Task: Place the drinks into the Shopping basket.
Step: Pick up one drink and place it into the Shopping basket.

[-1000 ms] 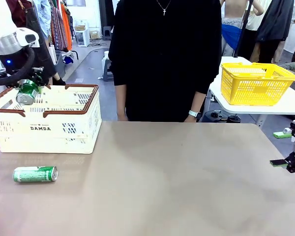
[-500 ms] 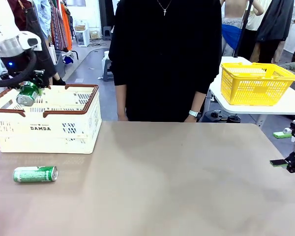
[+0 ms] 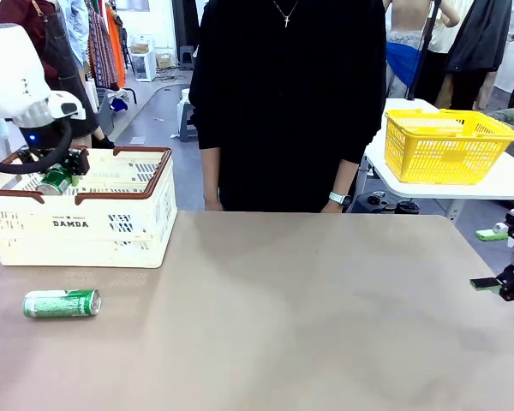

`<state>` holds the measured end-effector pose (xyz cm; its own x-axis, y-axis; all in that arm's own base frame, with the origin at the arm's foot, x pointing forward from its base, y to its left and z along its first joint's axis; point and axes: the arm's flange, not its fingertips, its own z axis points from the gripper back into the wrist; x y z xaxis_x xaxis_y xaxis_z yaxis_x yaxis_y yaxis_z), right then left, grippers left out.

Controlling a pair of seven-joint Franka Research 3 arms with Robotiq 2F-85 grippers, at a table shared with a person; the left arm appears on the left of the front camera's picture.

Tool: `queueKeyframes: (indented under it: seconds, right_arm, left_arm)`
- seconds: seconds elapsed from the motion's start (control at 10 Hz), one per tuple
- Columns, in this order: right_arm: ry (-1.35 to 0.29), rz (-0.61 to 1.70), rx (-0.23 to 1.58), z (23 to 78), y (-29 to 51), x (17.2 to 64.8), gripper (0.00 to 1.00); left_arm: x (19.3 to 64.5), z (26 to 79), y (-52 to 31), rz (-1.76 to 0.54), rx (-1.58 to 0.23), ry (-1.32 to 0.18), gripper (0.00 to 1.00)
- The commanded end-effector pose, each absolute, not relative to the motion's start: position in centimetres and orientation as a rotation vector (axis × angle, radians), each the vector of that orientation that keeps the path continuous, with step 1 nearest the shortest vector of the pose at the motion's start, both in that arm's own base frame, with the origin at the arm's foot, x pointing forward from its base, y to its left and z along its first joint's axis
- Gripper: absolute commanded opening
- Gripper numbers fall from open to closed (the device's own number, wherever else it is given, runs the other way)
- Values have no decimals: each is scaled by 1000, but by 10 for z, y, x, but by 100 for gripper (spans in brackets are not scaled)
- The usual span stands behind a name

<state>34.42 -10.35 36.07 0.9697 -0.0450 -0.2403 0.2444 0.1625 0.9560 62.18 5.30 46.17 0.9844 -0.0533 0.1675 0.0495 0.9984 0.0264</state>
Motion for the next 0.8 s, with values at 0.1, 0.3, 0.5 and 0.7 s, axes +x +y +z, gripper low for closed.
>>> queueKeyframes:
  seconds: [0.1,0.3,0.5,0.7]
  right_arm:
    - [183,-224,1375,364,-103,341,100]
    - [183,-224,1375,364,-103,341,100]
    - [183,-224,1375,364,-103,341,100]
    - [183,-224,1375,364,-103,341,100]
  left_arm:
    - [621,443,58,-31,12,-117,0]
    - [626,430,57,-6,19,-106,0]
    - [634,423,53,1,19,-101,0]
    - [638,422,51,-4,7,-89,76]
